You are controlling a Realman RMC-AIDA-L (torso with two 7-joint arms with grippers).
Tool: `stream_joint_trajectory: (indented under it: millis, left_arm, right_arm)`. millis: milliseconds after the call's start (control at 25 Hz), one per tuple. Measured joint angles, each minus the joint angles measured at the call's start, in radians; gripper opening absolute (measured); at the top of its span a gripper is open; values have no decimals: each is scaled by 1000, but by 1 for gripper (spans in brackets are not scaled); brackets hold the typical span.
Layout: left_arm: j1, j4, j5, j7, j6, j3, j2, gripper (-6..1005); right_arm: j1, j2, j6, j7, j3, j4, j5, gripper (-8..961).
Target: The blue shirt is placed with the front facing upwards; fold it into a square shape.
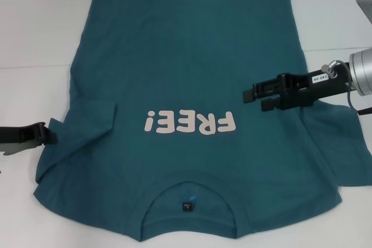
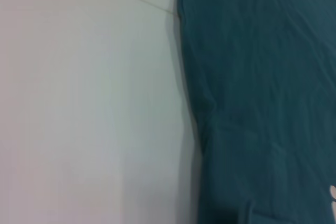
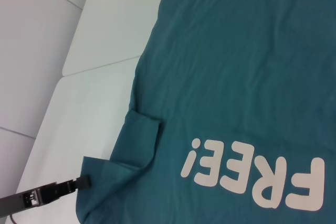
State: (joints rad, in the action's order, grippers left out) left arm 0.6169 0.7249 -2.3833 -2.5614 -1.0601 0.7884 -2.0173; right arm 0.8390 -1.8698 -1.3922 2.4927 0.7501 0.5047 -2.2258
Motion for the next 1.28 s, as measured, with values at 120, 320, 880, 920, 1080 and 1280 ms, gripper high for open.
stream_joint_trajectory:
  millis: [120, 320, 880, 920, 1080, 1280]
  left_arm:
    - [-18, 37, 8, 7, -44, -10, -4, 29]
    - [-43, 92, 25, 21, -133, -23, -15, 26]
    - [-67, 96, 48, 71, -263, -21, -19, 30]
    - [-71, 99, 48, 74, -269, -22, -20, 31]
    - [-75, 108, 50, 97, -298, -24, -23, 34]
    - [-67, 104, 61, 128, -372, -25, -18, 38]
  right_arm:
    - [0, 0, 1, 0, 0, 0, 0, 699]
    - [0, 0, 1, 0, 0, 0, 0, 698]
    - [-1, 0, 1, 0, 0, 0, 0, 693]
    - [-1, 0, 1, 0, 0, 0, 0, 692]
    - [-2, 0, 1, 0, 0, 0, 0, 691]
    - [-2, -1, 3, 0, 0, 0, 0, 689]
